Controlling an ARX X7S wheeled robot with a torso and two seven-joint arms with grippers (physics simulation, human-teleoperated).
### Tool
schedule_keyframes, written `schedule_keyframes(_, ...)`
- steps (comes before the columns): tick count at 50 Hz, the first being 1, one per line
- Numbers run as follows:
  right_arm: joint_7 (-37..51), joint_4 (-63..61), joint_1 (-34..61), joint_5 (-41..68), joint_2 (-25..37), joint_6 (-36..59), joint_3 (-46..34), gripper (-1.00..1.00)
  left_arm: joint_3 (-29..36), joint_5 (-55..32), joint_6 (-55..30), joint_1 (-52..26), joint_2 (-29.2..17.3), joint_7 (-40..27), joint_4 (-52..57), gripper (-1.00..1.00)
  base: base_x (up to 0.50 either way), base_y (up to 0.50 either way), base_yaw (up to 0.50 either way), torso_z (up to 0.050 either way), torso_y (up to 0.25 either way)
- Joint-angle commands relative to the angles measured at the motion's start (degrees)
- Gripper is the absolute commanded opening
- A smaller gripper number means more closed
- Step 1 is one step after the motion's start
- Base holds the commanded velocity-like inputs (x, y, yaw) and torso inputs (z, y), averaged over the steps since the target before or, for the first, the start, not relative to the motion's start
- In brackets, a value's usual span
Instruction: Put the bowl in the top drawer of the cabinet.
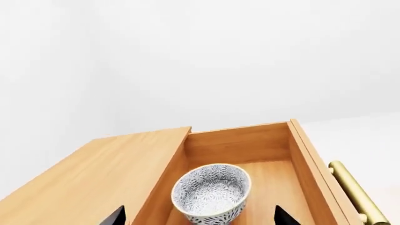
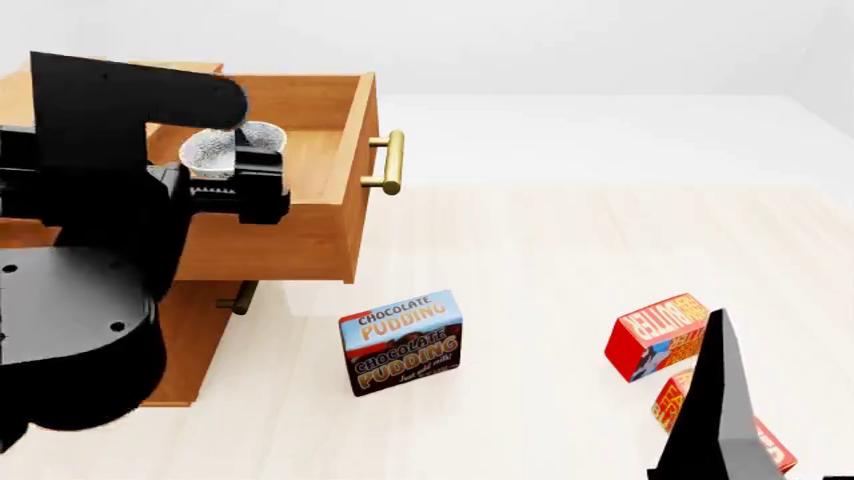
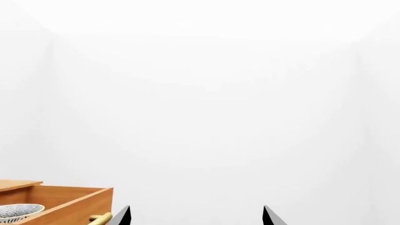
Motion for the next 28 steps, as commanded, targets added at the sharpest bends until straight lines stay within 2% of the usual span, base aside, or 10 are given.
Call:
schedule_keyframes(1, 1.8, -0.6, 7.7, -2.0, 0.5, 0.3, -9.1, 1.0, -5.2, 4.1, 6.0, 14.7, -9.9, -5.2, 24.5, 1.0, 0.0, 0.0, 0.0, 0.0, 0.0)
schedule_keyframes(4, 2.1, -0.6, 10.5, -2.2, 0.0, 0.8, -12.1, 1.0, -6.1, 9.6, 9.4, 20.8, -12.3, -3.7, 28.8, 1.0, 0.0, 0.0, 0.0, 0.0, 0.0)
schedule_keyframes(5, 2.3, -0.6, 11.4, -2.2, -0.1, 1.0, -13.1, 1.0, -2.3, 12.9, 12.5, 20.6, -14.1, -3.2, 28.9, 1.0, 0.0, 0.0, 0.0, 0.0, 0.0)
schedule_keyframes(8, 2.7, -0.6, 13.6, -2.5, -0.8, 1.6, -15.7, 1.0, 22.2, 24.5, 27.7, 11.7, -21.9, -5.6, 28.9, 1.0, 0.0, 0.0, 0.0, 0.0, 0.0)
schedule_keyframes(12, 3.2, -0.6, 15.8, -3.3, -1.9, 2.6, -18.7, 1.0, 55.7, 37.4, 43.3, -4.3, -25.8, -10.4, 28.9, 1.0, 0.0, 0.0, 0.0, 0.0, 0.0)
schedule_keyframes(14, 3.3, -0.5, 16.7, -3.8, -2.3, 3.1, -20.2, 1.0, 67.9, 42.8, 47.9, -10.2, -25.4, -12.9, 28.9, 1.0, 0.0, 0.0, 0.0, 0.0, 0.0)
schedule_keyframes(16, 3.6, -0.5, 17.6, -4.6, -2.7, 3.5, -21.7, 1.0, 75.7, 48.5, 50.9, -12.2, -24.6, -14.9, 28.9, 1.0, 0.0, 0.0, 0.0, 0.0, 0.0)
schedule_keyframes(23, 4.3, -0.6, 20.8, -6.6, -4.6, 5.6, -26.8, 1.0, 74.5, 64.8, 52.0, 0.4, -23.6, -14.8, 28.5, 1.0, 0.0, 0.0, 0.0, 0.0, 0.0)
schedule_keyframes(28, 4.6, -0.6, 23.5, -6.7, -6.1, 7.1, -29.6, 1.0, 74.1, 70.3, 53.5, 3.5, -23.5, -13.7, 27.2, 1.0, 0.0, 0.0, 0.0, 0.0, 0.0)
